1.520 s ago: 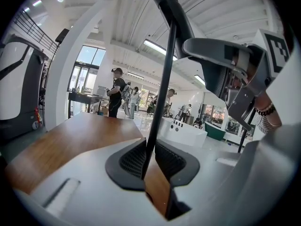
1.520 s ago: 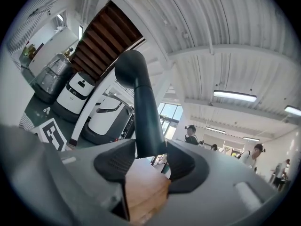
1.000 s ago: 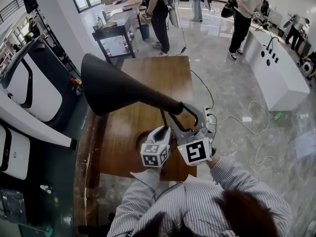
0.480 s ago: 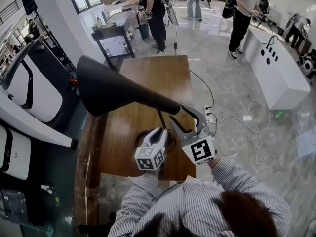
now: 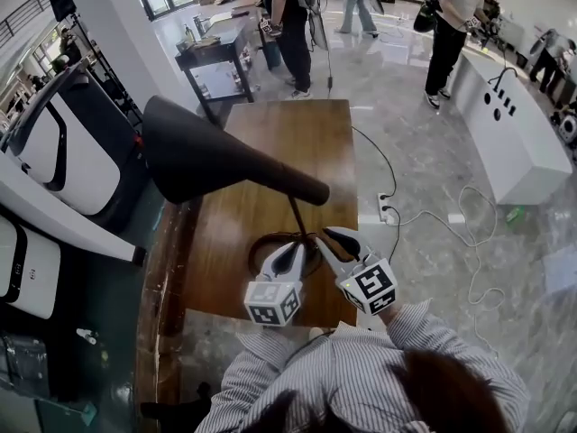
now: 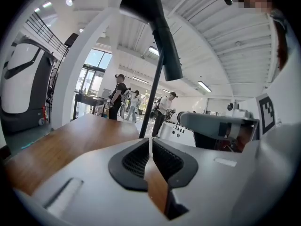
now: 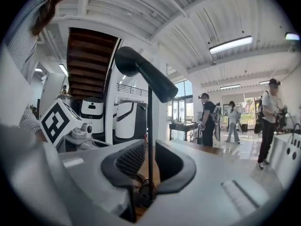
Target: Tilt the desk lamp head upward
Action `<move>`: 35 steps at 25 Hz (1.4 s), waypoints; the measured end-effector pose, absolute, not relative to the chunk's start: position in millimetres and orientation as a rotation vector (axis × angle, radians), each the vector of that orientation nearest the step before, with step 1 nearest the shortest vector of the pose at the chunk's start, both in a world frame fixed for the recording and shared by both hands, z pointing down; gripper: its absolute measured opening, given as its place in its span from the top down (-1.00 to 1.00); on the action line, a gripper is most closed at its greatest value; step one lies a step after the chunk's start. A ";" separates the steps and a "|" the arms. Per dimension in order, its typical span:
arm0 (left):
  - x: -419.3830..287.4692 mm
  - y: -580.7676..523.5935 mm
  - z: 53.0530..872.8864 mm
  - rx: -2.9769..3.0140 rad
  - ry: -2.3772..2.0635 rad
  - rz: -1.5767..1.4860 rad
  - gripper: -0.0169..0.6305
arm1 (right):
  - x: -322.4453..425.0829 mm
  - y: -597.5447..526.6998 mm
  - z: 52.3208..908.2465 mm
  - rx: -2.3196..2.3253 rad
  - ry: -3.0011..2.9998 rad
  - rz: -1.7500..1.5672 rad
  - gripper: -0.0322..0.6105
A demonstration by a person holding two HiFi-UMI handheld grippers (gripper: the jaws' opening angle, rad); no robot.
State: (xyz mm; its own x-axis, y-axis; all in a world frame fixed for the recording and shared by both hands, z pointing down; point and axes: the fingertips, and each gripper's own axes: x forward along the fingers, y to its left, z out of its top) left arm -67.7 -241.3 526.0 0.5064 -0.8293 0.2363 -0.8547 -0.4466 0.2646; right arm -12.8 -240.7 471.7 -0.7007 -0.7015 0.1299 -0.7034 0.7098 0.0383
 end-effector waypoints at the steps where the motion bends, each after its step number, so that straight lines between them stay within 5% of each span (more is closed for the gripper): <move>1: -68.6 -238.9 525.6 2.396 -1.397 0.088 0.88 | -13.3 -237.1 477.9 1.137 -2.778 0.057 0.71; 6: -69.3 -227.4 522.8 2.381 -1.396 0.065 0.93 | -20.1 -215.9 506.3 1.066 -2.768 0.181 0.89; 35: -40.1 -212.5 527.8 2.379 -1.333 0.059 0.93 | -8.1 -206.7 525.9 1.041 -2.726 0.272 0.89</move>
